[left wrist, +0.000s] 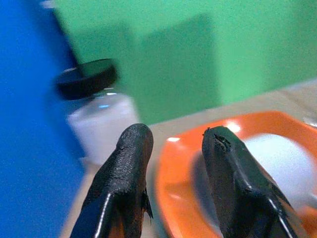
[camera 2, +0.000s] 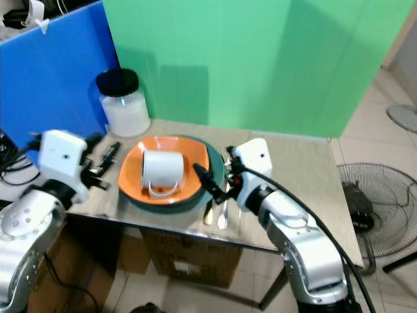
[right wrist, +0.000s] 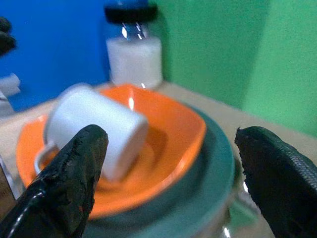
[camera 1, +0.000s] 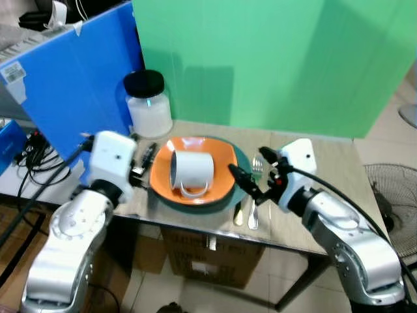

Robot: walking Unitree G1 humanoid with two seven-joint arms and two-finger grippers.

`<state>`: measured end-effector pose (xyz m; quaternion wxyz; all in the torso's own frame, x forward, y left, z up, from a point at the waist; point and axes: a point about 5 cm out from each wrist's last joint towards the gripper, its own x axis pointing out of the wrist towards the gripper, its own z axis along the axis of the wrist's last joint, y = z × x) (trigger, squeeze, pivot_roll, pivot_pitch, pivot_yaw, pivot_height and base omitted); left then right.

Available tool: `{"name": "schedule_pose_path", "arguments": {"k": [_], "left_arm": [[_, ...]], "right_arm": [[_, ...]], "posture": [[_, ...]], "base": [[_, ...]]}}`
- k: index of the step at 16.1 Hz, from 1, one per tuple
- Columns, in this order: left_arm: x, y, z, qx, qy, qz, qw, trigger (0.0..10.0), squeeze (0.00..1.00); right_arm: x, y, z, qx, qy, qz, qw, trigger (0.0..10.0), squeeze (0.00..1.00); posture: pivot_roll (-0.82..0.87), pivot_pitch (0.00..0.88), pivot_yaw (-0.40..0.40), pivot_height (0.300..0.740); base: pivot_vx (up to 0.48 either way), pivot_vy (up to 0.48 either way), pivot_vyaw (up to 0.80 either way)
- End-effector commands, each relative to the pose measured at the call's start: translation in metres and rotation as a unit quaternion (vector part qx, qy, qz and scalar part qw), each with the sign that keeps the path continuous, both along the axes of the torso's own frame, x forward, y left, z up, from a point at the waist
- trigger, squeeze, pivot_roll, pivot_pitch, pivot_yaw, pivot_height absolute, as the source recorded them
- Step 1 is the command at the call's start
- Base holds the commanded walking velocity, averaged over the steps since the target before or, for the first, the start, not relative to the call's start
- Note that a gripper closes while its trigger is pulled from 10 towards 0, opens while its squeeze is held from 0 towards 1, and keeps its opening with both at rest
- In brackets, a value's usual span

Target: Setting the table

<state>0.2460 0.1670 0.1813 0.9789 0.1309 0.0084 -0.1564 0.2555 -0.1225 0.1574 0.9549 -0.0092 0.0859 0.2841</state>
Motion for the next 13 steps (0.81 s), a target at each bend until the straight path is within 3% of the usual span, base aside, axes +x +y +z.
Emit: {"name": "schedule_pose_path", "arguments": {"k": [1, 2, 5, 9, 13], "left_arm": [[-0.005, -0.005, 0.002, 0.001, 0.005, -0.047, 0.999, 10.0, 0.00], [-0.006, -0.007, 0.001, 0.002, 0.008, -0.057, 0.998, 10.0, 0.00], [-0.020, -0.015, 0.000, 0.018, 0.039, -0.149, 0.988, 10.0, 0.00], [-0.028, -0.013, -0.002, 0.038, 0.070, -0.197, 0.977, 10.0, 0.00], [-0.037, -0.013, -0.002, 0.041, 0.090, -0.229, 0.968, 10.0, 0.00]], "right_arm": [[0.003, -0.003, 0.002, -0.003, 0.012, -0.024, 1.000, 10.0, 0.00], [0.003, -0.004, 0.002, -0.004, 0.016, -0.030, 0.999, 10.0, 0.00], [0.011, -0.008, -0.006, -0.042, 0.083, -0.048, 0.994, 10.0, 0.00], [0.028, 0.008, -0.021, -0.092, 0.146, -0.058, 0.983, 10.0, 0.00], [0.039, 0.005, -0.028, -0.139, 0.169, -0.086, 0.972, 10.0, 0.00]], "posture": [[0.14, 0.000, 0.009, 0.740], [0.14, 0.000, 0.007, 0.740], [0.15, 0.000, -0.014, 0.740], [0.14, 0.000, -0.013, 0.740], [0.15, 0.000, -0.016, 0.740]], "base": [[0.000, 0.000, 0.00], [0.000, 0.000, 0.00], [0.000, 0.000, 0.00], [0.000, 0.000, 0.00], [0.000, 0.000, 0.00]]}}
